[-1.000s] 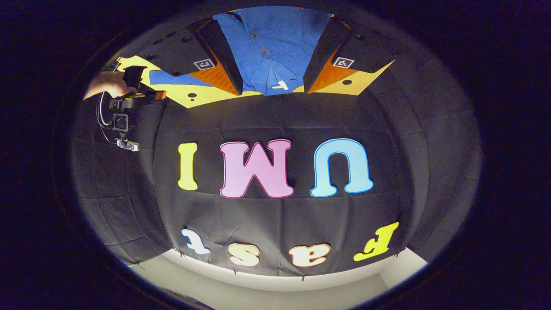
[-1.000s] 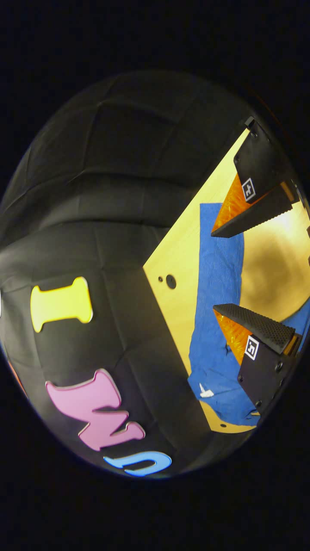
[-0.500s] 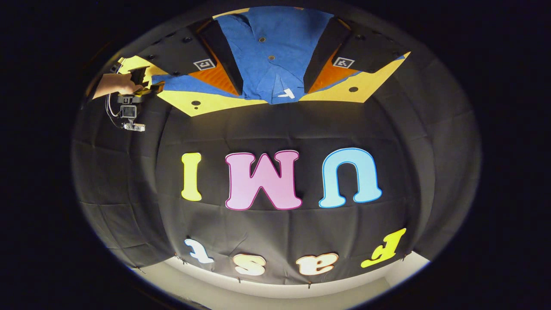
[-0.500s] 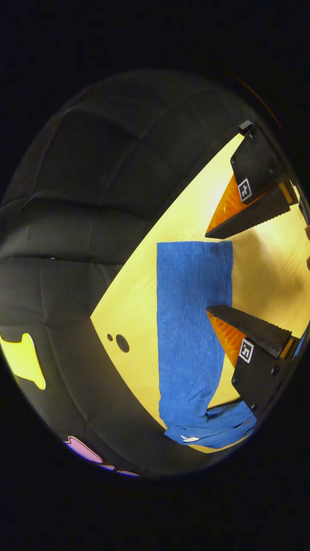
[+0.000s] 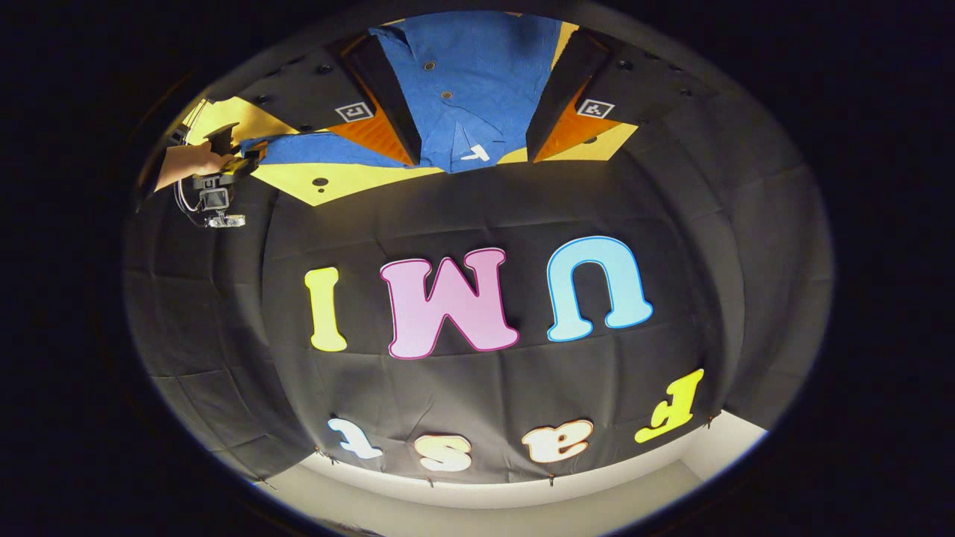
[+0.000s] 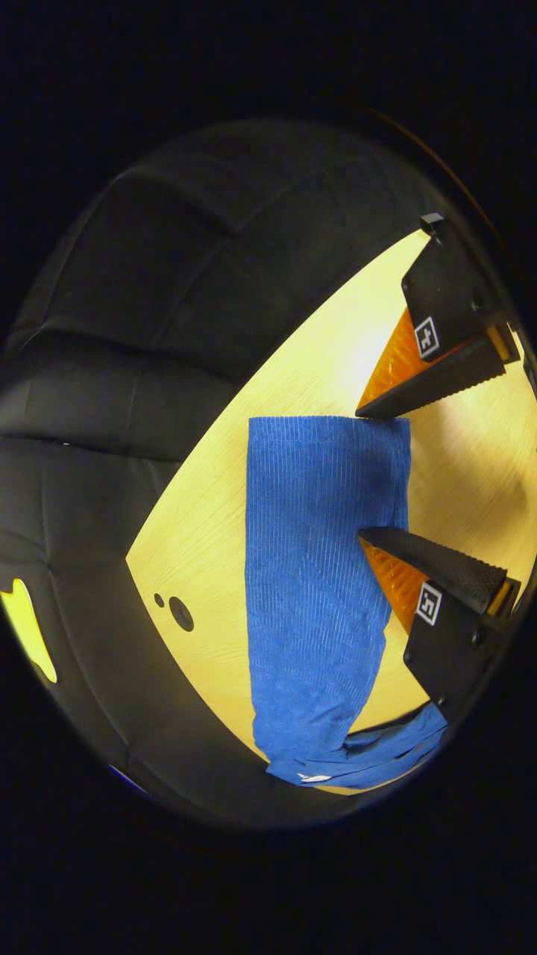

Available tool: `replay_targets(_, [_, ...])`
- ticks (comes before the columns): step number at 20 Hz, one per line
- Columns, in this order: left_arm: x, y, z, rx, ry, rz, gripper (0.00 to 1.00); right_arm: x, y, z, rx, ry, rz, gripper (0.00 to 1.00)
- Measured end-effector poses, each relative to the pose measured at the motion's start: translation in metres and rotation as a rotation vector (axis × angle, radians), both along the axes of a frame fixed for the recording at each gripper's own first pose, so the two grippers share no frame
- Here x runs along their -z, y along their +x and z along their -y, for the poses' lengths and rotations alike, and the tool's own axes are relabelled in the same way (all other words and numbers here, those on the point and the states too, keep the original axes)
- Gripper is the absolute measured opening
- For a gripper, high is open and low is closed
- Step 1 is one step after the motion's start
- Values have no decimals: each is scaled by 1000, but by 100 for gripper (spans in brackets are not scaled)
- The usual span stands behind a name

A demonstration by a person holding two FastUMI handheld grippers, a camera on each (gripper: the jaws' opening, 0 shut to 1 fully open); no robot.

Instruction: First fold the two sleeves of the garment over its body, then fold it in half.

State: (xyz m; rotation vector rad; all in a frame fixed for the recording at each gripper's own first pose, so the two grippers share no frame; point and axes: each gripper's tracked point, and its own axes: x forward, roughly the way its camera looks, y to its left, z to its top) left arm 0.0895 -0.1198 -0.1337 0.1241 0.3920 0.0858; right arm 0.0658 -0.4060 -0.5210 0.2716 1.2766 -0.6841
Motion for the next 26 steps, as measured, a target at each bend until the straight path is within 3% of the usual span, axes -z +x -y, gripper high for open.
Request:
replay_targets(1, [0,-1,1,0,4,1,81,-1,0,2,12,-1,-1,92])
replay_targets(2, [-1,0,0,0,7,3,81,0,-1,4,49,13,7,89])
replay_targets(4, [-7,-2,-2,-11,12,19,81,-2,2,3,120,35,20,33])
replay_targets(6, [-7,-6,-6,-25,14,18,81,0,4,1,158,81,39,32])
replay_targets(7, [-6,-8,-8,-33,13,13,81,1,12,-4,149,122,85,10])
replay_targets(8, [-4,-8,-10,-42,10,7,81,3,14,-13,149,173,90,10])
replay_targets(9, [-5,-11,-13,-52,14,6,81,-4,17,-15,140,184,110,4])
replay_targets(11, [-19,-14,-20,-80,29,67,81,-23,40,-10,86,119,198,4])
replay_targets(12, [-21,-14,-21,-87,20,74,81,-30,52,-19,55,115,217,0])
replay_targets(16, [-15,-25,-34,-142,-6,75,81,-67,99,-64,-116,114,265,3])
replay_targets(21, [-18,-42,-65,-217,-5,96,81,-98,164,-173,-280,219,337,3])
replay_targets(26, [-13,-68,-103,-315,-9,79,81,-98,197,-303,-440,335,334,3])
